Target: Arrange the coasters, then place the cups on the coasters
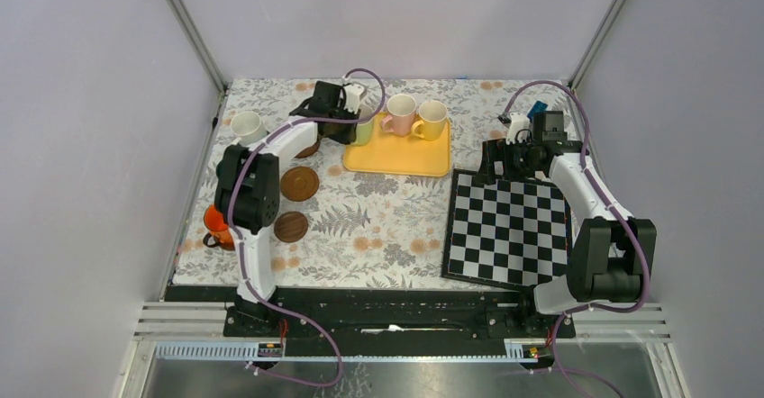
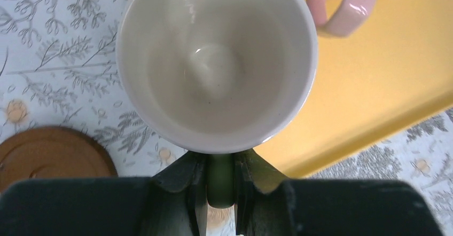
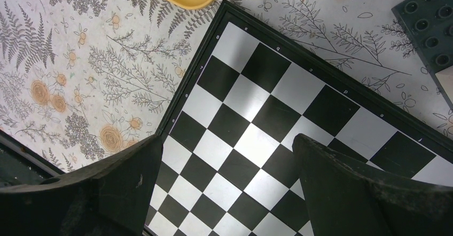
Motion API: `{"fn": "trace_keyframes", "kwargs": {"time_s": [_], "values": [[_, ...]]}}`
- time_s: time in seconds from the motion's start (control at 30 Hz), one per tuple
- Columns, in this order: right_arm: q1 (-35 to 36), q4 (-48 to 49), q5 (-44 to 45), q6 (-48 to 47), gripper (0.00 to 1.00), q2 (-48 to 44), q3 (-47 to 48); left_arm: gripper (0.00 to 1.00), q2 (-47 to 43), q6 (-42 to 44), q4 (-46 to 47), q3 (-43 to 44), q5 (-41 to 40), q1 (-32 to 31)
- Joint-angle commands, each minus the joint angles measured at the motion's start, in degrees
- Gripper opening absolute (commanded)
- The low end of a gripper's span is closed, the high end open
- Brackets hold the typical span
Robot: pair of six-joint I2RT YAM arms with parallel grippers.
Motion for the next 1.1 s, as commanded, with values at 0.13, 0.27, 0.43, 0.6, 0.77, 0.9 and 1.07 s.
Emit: {"fn": "trace_keyframes", "kwargs": {"time_s": [0.13, 0.27, 0.43, 0.6, 0.77, 0.9, 1.07], "values": [[0.5, -0.5, -0.2, -0.6, 0.98, -2.8, 0.8, 0.00, -16.7, -3.7, 7.5, -6.1, 2.3, 4.9], [0.4, -0.4, -0.9, -0.4, 0.98, -3.5, 0.7, 0.00, -20.6, -4.2, 8.6, -10.6, 2.9, 9.1], [0.5, -0.8, -2.2, 0.1, 0.98, -4.3, 0.0, 0.00, -23.9, -4.4, 11.2, -16.4, 2.5, 13.6], [0.5, -0.4, -2.1, 0.1, 0.98, -5.5, -1.2, 0.00, -24.3, -4.5, 13.3, -19.6, 2.8, 16.4], [0.5, -0.4, -2.5, 0.1, 0.98, -5.9, -1.4, 0.00, -23.3, -3.6, 14.9, -21.4, 2.3, 17.3], [0.5, -0.7, -2.5, 0.0, 0.98, -5.9, -1.3, 0.00, -21.7, -2.8, 15.4, -21.5, 2.1, 18.8], [0.5, -0.5, -2.8, 0.1, 0.98, -5.5, -1.2, 0.00, -19.6, -2.7, 16.5, -20.7, 2.7, 19.6]]}}
